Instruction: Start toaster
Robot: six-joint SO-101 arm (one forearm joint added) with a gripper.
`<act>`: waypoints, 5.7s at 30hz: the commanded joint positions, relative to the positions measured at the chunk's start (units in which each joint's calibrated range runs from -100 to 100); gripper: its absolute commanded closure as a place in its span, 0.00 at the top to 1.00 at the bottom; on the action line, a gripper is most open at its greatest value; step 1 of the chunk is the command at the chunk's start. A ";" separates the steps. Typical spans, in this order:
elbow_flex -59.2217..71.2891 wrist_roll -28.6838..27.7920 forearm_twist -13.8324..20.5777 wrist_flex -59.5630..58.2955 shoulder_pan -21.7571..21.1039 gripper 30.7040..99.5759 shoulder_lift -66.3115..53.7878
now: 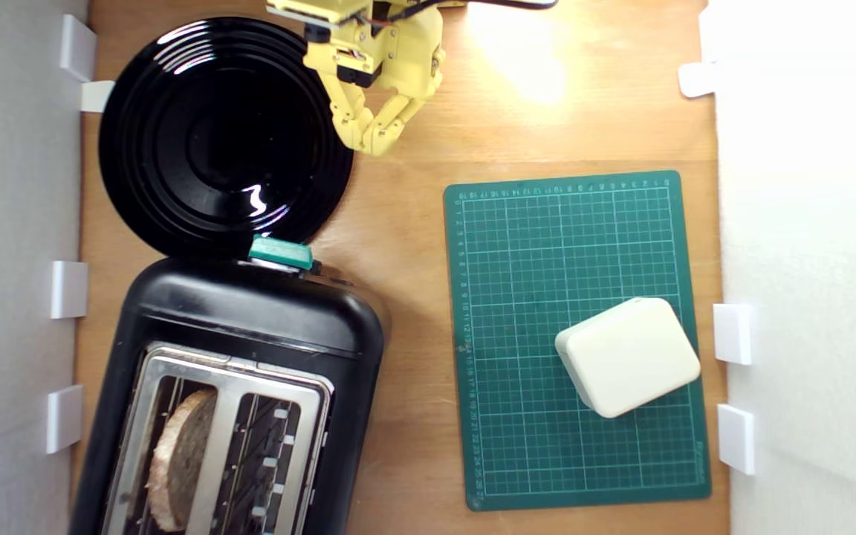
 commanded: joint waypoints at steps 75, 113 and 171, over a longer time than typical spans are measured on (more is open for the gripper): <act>-68.65 9.28 2.72 5.59 10.22 0.01 52.42; -64.11 8.60 3.38 1.14 8.64 0.01 61.00; -19.76 7.29 -6.66 -32.35 11.65 0.01 62.16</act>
